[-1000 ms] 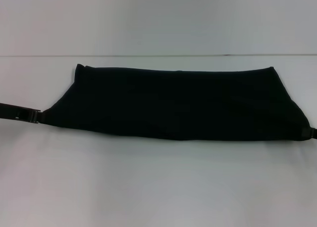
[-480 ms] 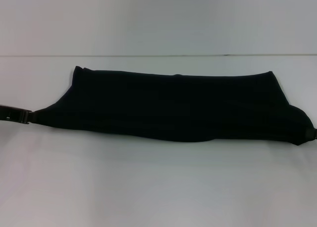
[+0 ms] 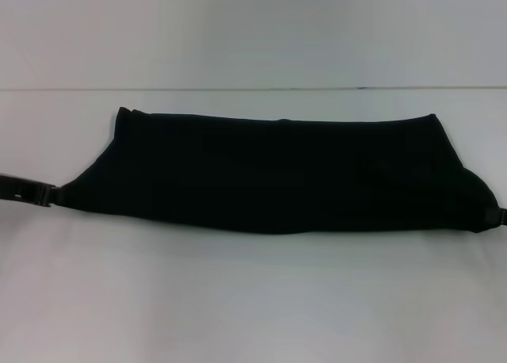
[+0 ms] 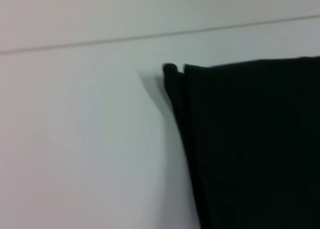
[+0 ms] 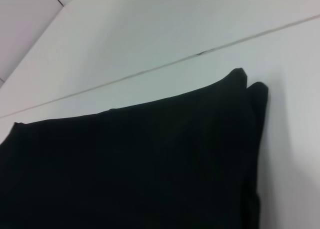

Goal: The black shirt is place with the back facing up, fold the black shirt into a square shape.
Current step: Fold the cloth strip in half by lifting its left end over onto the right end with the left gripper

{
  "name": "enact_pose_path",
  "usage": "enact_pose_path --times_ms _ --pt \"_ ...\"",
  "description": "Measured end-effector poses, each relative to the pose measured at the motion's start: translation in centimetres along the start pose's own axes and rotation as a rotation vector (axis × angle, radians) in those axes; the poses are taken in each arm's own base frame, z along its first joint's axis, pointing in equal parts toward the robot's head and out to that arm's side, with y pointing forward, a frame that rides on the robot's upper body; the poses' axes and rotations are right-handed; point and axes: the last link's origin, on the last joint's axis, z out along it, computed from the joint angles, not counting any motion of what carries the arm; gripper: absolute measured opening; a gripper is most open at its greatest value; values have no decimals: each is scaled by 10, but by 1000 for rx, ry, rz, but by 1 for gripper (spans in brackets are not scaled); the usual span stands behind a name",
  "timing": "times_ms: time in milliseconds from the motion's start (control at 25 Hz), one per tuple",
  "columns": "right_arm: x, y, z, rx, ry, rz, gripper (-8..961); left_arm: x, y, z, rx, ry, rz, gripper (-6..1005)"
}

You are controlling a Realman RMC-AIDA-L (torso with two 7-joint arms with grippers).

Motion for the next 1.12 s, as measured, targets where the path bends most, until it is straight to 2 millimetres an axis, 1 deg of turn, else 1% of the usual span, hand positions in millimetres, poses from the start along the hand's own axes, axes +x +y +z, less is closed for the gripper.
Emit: enact_pose_path --times_ms 120,320,360,520,760,880,1120 --pt "1 3 -3 -28 8 0 130 -2 2 -3 -25 -9 -18 2" --pt "-2 4 -10 -40 -2 -8 143 -5 0 -6 -23 -6 -56 2" --pt "-3 3 -12 -38 -10 -2 145 -6 -2 -8 -21 0 -70 22" --pt "-6 -1 -24 -40 -50 15 332 -8 -6 -10 -18 11 -95 103" --pt "-15 0 -46 -80 -143 34 635 -10 -8 -11 -16 15 -121 105" --pt "-19 3 -49 -99 -162 28 688 -6 -8 -13 -18 26 -134 112" --pt "-26 7 -42 -108 -164 13 793 8 -5 -15 -28 37 -123 143"
